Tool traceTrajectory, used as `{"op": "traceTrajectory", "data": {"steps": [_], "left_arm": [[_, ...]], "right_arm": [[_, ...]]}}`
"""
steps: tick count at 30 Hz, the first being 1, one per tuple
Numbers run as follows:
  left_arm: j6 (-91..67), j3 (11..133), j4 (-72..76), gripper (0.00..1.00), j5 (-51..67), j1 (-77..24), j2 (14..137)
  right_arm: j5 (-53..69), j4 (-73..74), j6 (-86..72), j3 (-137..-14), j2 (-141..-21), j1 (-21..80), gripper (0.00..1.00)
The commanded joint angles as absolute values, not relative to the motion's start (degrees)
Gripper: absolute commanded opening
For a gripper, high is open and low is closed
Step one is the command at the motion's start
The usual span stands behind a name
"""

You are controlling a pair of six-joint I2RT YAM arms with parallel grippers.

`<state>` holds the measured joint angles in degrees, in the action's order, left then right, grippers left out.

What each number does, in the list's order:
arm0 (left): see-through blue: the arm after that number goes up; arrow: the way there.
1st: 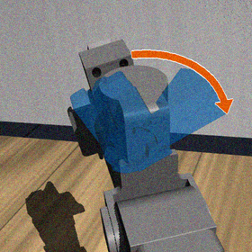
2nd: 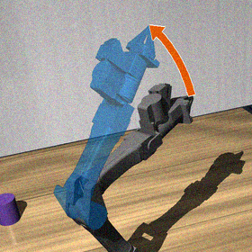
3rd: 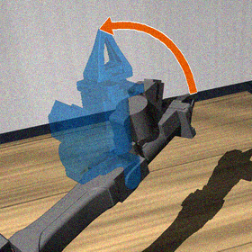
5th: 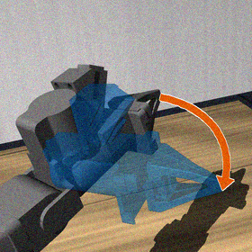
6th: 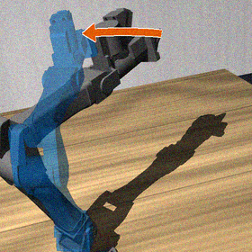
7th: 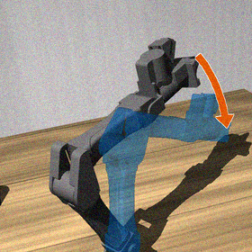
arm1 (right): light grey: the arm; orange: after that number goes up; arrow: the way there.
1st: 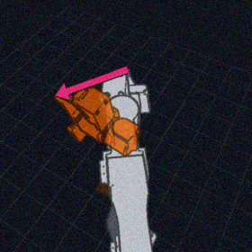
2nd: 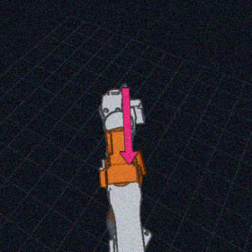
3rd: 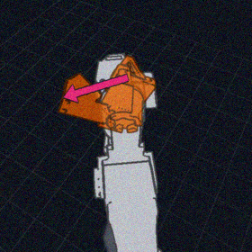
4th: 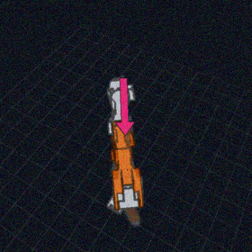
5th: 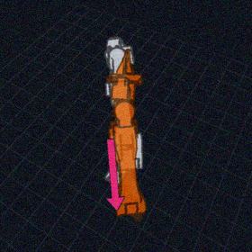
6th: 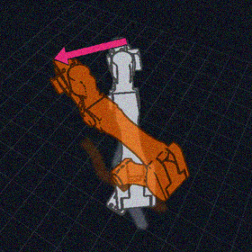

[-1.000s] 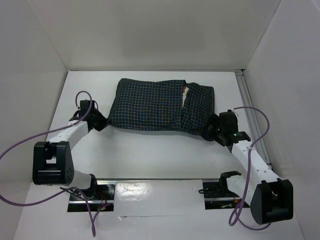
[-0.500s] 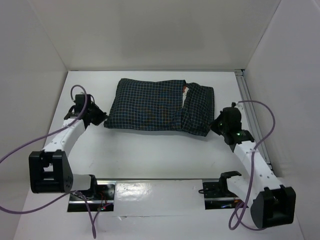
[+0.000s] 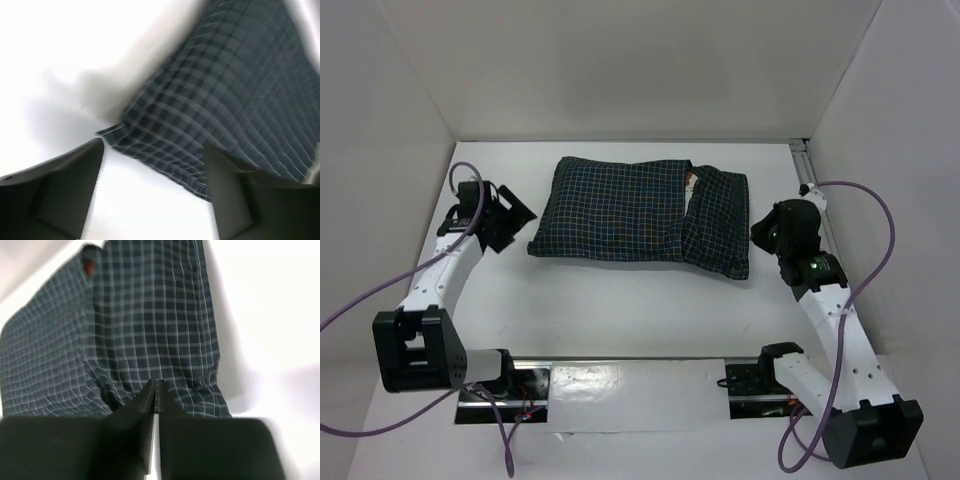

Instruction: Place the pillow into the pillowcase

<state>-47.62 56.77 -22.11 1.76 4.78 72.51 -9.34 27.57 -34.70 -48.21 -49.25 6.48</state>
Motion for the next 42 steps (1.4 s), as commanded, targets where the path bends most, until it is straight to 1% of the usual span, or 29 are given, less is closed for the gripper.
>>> {"op": "traceTrajectory", "data": {"steps": [1, 3, 4, 5, 6, 8, 10, 11, 13, 14, 15, 16, 17, 18, 21, 23, 24, 26, 27, 28, 29, 30, 31, 32, 35, 37, 38, 40, 42], "left_arm": [[-45.5, 52.7, -22.0, 0.97, 4.6, 6.1, 76.5], [-44.3, 52.1, -19.4, 0.99, 6.7, 6.1, 81.4], [-44.3, 52.1, -18.6, 1.0, 7.9, 6.1, 82.8], [-44.3, 52.1, -17.7, 1.0, 9.7, 6.1, 83.9], [-44.3, 51.2, -15.0, 1.0, 10.5, 6.1, 84.7], [-44.3, 50.0, -12.1, 1.0, 13.2, 6.1, 86.3], [-44.3, 50.0, -10.6, 0.99, 13.2, 6.1, 88.2], [-44.3, 50.0, -10.0, 0.97, 13.7, 6.1, 88.9], [-44.3, 50.0, -9.3, 0.81, 14.4, 6.1, 90.3], [-44.3, 50.0, -8.8, 0.71, 15.0, 6.1, 91.5], [-44.3, 50.0, -8.8, 0.53, 15.6, 6.1, 91.5], [-44.3, 50.0, -8.3, 0.04, 15.6, 6.1, 92.2], [-44.9, 50.7, -9.0, 0.0, 16.1, 6.1, 92.2], [-45.5, 50.7, -9.0, 0.0, 16.1, 6.1, 92.2], [-46.1, 50.7, -9.5, 0.0, 14.8, 6.1, 90.2], [-46.1, 50.2, -9.5, 0.0, 14.2, 6.1, 88.8], [-46.1, 50.2, -9.5, 0.0, 14.2, 6.1, 88.8], [-45.6, 50.2, -9.5, 0.0, 14.2, 6.1, 88.1], [-45.6, 50.7, -10.1, 0.0, 14.2, 6.1, 87.5], [-45.6, 50.7, -10.1, 0.0, 14.2, 6.1, 87.5], [-45.6, 50.7, -10.1, 0.0, 14.2, 6.1, 87.5], [-45.6, 50.7, -10.9, 0.0, 14.2, 6.1, 87.0], [-45.6, 51.2, -10.9, 0.0, 14.2, 6.1, 87.0], [-45.0, 51.8, -12.5, 0.0, 14.2, 6.1, 85.6], [-43.7, 54.8, -14.8, 0.0, 16.4, 6.1, 83.1], [-43.7, 60.0, -19.7, 0.0, 18.2, 8.9, 81.7], [-43.0, 61.6, -21.2, 0.0, 19.2, 10.0, 80.5], [-43.0, 64.9, -24.0, 0.0, 21.7, 13.1, 76.8], [-43.5, 65.6, -24.0, 0.0, 22.3, 14.7, 73.5]], "right_arm": [[-7.5, 30.8, -31.9, -47.9, -50.3, 6.2, 0.19], [-6.4, 32.2, -31.2, -47.9, -51.4, 6.2, 0.62], [-5.9, 32.9, -31.2, -46.9, -51.4, 6.2, 0.74], [-5.9, 33.7, -31.2, -46.1, -51.4, 6.2, 0.88], [-5.9, 33.7, -31.9, -44.3, -51.9, 6.2, 0.93], [-5.9, 33.7, -32.5, -42.3, -51.9, 6.2, 0.99], [-5.3, 33.1, -33.1, -40.1, -53.3, 5.7, 0.99], [-4.7, 33.0, -33.1, -39.4, -53.3, 5.7, 0.99], [-2.5, 31.5, -33.7, -37.7, -54.7, 4.1, 0.99], [-2.5, 30.1, -33.1, -37.1, -55.4, 3.3, 0.99], [-1.8, 30.1, -33.1, -36.0, -55.9, 2.6, 0.99], [-0.6, 28.2, -33.1, -35.4, -56.6, 0.6, 0.99], [0.8, 27.4, -32.5, -35.4, -57.1, -0.7, 0.99], [4.7, 26.5, -31.8, -34.6, -58.3, -3.1, 0.99], [9.8, 21.3, -31.3, -31.7, -60.5, -4.5, 0.99], [12.5, 15.5, -31.3, -30.4, -62.0, -4.5, 0.96], [14.7, 13.4, -31.3, -29.7, -62.7, -4.5, 0.96], [18.4, 8.0, -32.1, -28.4, -64.9, -4.5, 0.91], [19.4, 6.3, -33.0, -28.4, -64.9, -4.5, 0.79], [21.2, 4.8, -33.7, -27.6, -65.4, -4.5, 0.72], [22.4, 3.3, -34.4, -27.6, -65.4, -4.5, 0.63], [23.1, 2.0, -34.9, -27.6, -64.9, -4.5, 0.46], [21.2, 2.6, -36.1, -28.5, -63.0, -4.5, 0.05], [19.4, 5.8, -36.1, -29.3, -61.5, -4.5, 0.0], [9.3, 12.5, -35.6, -34.0, -53.4, -4.5, 0.0], [3.3, 20.5, -34.1, -37.9, -50.3, -4.5, 0.0], [2.0, 22.8, -34.1, -42.4, -48.0, -4.5, 0.0], [-1.0, 28.7, -33.4, -47.0, -46.3, -5.0, 0.0], [-4.2, 32.9, -32.2, -53.0, -44.3, -5.6, 0.0]]}}
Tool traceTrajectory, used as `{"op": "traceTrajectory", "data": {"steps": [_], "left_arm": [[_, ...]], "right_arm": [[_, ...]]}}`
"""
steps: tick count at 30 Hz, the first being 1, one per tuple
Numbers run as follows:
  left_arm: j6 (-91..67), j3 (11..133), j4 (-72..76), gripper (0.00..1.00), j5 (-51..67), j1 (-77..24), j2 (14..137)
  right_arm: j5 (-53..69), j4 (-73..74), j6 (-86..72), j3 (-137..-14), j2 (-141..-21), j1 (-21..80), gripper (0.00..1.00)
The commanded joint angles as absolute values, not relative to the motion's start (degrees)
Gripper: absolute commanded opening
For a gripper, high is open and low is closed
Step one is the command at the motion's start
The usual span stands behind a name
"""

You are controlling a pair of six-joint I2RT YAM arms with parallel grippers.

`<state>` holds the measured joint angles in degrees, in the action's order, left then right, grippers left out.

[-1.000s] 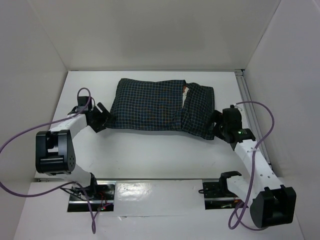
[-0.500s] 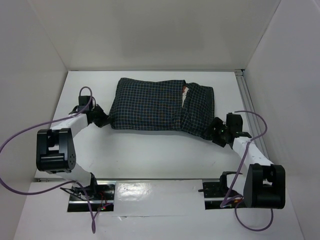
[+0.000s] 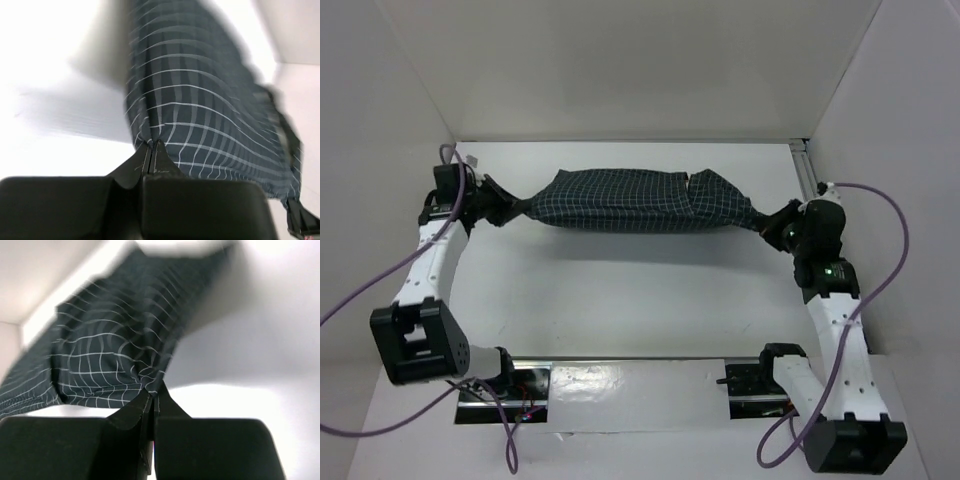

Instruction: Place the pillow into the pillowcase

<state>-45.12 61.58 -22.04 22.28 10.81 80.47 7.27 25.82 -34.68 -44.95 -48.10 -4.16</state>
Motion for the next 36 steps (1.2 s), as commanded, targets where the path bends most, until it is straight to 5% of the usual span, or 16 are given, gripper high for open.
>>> {"op": "traceTrajectory", "data": {"steps": [1, 11, 21, 22, 24, 26, 30, 31, 36], "left_arm": [[-43.5, 67.3, -25.4, 0.0, 23.5, 16.2, 72.0], [-45.3, 81.7, -35.0, 0.0, 23.2, 21.5, 61.6], [-44.0, 71.7, -23.7, 0.0, 18.7, 13.7, 75.6], [-44.0, 71.7, -23.6, 0.12, 17.3, 13.0, 78.7], [-42.0, 78.3, -26.8, 0.33, 14.7, 11.5, 89.2], [-40.7, 87.5, -33.2, 0.46, 11.2, 10.2, 95.0], [-37.1, 88.0, -36.4, 0.68, 6.8, 5.2, 93.3], [-35.7, 87.3, -36.4, 0.82, 6.2, 4.4, 91.8], [-33.3, 81.0, -37.6, 0.84, 5.2, 0.4, 79.9]], "right_arm": [[-4.2, 34.2, -32.2, -54.9, -44.3, -6.2, 0.0], [-19.0, 43.2, -29.6, -77.2, -41.3, -4.1, 0.0], [-7.4, 22.5, -26.4, -62.1, -62.0, -4.1, 0.0], [-6.2, 20.2, -26.9, -62.1, -65.7, -4.1, 0.17], [-4.9, 22.0, -30.6, -67.5, -77.4, -4.1, 0.7], [-3.3, 24.3, -31.5, -71.2, -81.9, -3.4, 0.97], [-10.0, 24.9, -31.6, -71.7, -80.3, -0.2, 1.0], [-11.0, 24.9, -31.6, -71.2, -79.5, 0.3, 1.0], [-20.2, 31.7, -30.3, -70.7, -74.7, 0.4, 1.0]]}}
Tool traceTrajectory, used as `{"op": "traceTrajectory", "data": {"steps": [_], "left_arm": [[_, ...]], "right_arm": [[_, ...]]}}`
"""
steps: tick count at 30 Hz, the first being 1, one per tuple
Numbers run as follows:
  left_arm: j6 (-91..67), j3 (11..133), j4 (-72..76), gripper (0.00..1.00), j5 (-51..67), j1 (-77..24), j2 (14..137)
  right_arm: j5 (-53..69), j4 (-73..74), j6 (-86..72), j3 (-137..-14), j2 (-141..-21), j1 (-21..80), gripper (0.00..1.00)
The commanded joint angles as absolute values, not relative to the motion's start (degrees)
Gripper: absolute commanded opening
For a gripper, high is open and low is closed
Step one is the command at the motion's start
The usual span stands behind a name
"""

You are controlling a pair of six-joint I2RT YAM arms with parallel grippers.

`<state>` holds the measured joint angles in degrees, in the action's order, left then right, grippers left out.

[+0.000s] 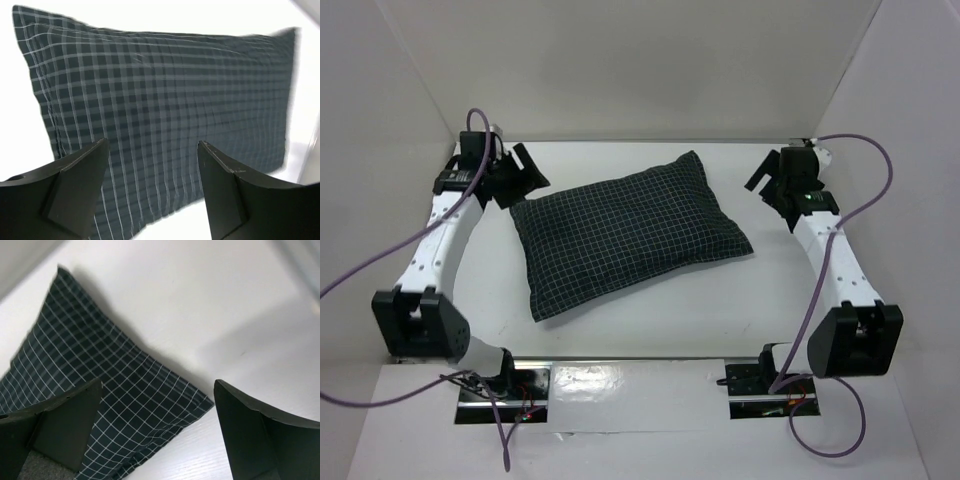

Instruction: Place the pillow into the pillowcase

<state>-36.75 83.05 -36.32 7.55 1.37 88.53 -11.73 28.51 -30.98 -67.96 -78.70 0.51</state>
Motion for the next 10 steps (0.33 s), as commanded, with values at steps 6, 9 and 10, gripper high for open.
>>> {"op": "traceTrajectory", "data": {"steps": [6, 9, 10], "left_arm": [[-32.7, 72.3, -35.2, 0.84, 9.8, -1.4, 69.0], [-32.7, 71.7, -33.8, 0.84, 11.3, -2.5, 66.4], [-32.7, 71.7, -33.8, 0.85, 11.3, -3.1, 65.7]], "right_arm": [[-26.2, 36.2, -29.7, -66.5, -68.7, 0.4, 1.0], [-26.7, 36.8, -29.1, -64.3, -65.7, 0.4, 0.97], [-26.7, 36.8, -29.1, -63.6, -63.7, 0.4, 1.0]]}}
